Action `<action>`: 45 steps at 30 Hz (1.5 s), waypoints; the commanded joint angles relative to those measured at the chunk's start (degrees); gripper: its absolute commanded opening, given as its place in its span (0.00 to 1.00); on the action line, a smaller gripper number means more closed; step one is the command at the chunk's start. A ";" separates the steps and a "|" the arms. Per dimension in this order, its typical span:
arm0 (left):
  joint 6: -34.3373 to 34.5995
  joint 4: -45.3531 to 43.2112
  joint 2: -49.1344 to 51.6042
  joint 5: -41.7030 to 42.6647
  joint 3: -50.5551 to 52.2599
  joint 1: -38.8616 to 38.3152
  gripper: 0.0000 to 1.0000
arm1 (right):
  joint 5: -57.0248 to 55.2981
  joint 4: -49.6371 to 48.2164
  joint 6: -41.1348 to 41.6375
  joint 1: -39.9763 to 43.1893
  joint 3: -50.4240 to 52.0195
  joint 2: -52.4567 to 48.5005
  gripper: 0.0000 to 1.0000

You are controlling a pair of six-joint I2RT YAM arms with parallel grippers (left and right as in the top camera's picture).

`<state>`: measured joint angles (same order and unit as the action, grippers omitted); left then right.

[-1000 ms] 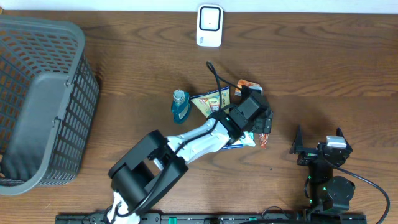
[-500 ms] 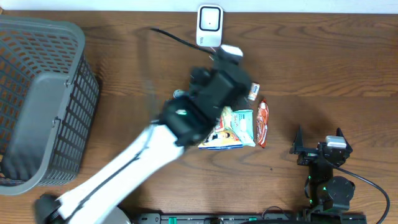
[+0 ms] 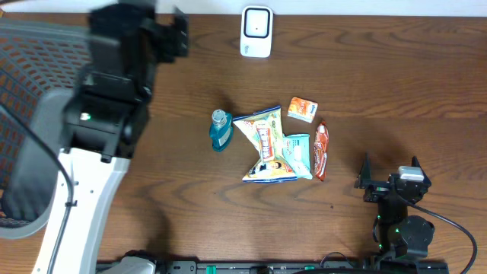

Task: Scan the item barcode

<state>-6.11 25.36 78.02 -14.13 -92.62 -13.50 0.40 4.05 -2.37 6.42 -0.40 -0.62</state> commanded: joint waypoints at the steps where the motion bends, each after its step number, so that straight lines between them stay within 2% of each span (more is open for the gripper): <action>1: -7.93 -1.11 -2.95 0.85 -1.77 3.23 0.98 | -0.04 0.22 -0.72 0.24 0.09 0.24 0.99; 5: -9.38 1.84 -6.71 -5.25 -1.73 4.00 0.98 | -0.04 0.22 -0.72 0.24 0.09 0.24 0.99; 11: -9.35 5.03 -16.20 -4.13 -1.53 3.82 0.98 | -0.04 0.22 -0.72 0.24 0.09 0.24 0.99; 20: -0.39 4.39 -37.07 5.53 2.89 3.82 0.98 | -0.04 0.22 -0.72 0.24 0.09 0.24 0.99; 30: 5.81 -3.80 -56.22 5.99 13.79 3.85 0.98 | -0.02 0.22 -0.72 0.24 0.09 0.24 0.99; 39: 5.77 -9.62 -61.44 5.79 20.85 4.07 0.98 | -0.04 0.22 -0.72 0.24 0.09 0.24 0.99; 45: 5.79 -10.82 -61.51 -4.83 20.85 8.46 0.98 | -0.04 0.20 -0.72 0.24 0.09 0.24 0.99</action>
<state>-1.04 15.66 17.37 -12.49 -71.70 -7.35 0.40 4.03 -2.37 6.42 -0.40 -0.62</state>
